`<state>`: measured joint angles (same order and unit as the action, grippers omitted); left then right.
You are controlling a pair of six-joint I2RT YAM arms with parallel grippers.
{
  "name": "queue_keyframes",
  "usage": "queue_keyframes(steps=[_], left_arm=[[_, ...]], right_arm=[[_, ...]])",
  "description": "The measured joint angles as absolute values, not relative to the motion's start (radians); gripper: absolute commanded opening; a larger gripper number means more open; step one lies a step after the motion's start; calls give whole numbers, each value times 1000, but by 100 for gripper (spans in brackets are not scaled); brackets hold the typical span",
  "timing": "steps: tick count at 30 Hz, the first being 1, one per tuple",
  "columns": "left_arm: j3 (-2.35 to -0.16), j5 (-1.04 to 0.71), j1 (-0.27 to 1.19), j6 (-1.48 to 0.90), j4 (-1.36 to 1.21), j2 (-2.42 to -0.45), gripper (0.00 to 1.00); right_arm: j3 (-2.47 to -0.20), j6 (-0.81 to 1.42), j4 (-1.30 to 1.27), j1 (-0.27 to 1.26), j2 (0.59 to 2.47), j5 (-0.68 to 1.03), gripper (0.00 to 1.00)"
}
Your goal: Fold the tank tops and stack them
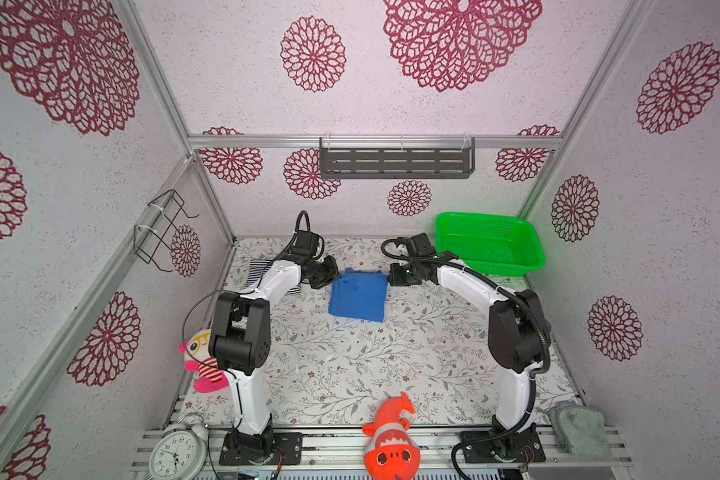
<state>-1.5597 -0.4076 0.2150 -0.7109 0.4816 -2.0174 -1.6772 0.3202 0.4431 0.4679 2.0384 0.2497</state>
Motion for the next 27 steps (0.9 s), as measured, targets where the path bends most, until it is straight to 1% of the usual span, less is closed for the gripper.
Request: queue_keyframes(steps=[1, 2, 3, 4, 6, 7, 8, 9, 10, 11, 12, 14, 16, 20, 22, 27], left_arm=[[-1581, -414, 208, -707, 477, -2047, 3], [-1605, -422, 200, -706, 472, -2080, 13], [-1628, -430, 192, -701, 464, -2114, 25], [-1649, -439, 186, -698, 456, -2145, 33], [-1692, -453, 171, -683, 438, -2206, 40], [-1708, -456, 165, -679, 429, -2226, 44], [-1726, -456, 157, -667, 421, -2247, 49], [-1737, -455, 149, -658, 413, -2259, 54], [-1743, -453, 142, -651, 404, -2262, 56], [-1750, -451, 133, -644, 402, -2263, 57], [-1756, -448, 124, -638, 400, -2257, 57], [-1752, -428, 114, -627, 392, -2233, 57], [-1722, -402, 106, -621, 386, -2189, 56], [-1627, -367, 124, -626, 383, -2075, 53], [-1605, -365, 150, -635, 376, -2054, 53], [-1587, -370, 246, -665, 353, -2079, 53]], right_arm=[[-1702, 315, 440, 463, 2067, 252, 0], [-1736, 312, 440, 458, 2104, 258, 0], [-1768, 309, 435, 453, 2141, 258, 0], [-1794, 307, 432, 448, 2170, 258, 0], [-1845, 307, 417, 438, 2234, 257, 0], [-1854, 308, 403, 433, 2252, 255, 6], [-1857, 310, 380, 425, 2271, 254, 13], [-1857, 313, 360, 418, 2286, 252, 27], [-1857, 321, 344, 411, 2296, 245, 39], [-1857, 319, 323, 403, 2304, 239, 48], [-1857, 323, 305, 394, 2308, 235, 51], [-1857, 324, 284, 384, 2307, 228, 52], [-1851, 326, 262, 377, 2296, 215, 50], [-1713, 353, 207, 390, 2196, 201, 33], [-1640, 379, 185, 417, 2141, 195, 29], [-1520, 451, 69, 522, 2071, 194, 27]])
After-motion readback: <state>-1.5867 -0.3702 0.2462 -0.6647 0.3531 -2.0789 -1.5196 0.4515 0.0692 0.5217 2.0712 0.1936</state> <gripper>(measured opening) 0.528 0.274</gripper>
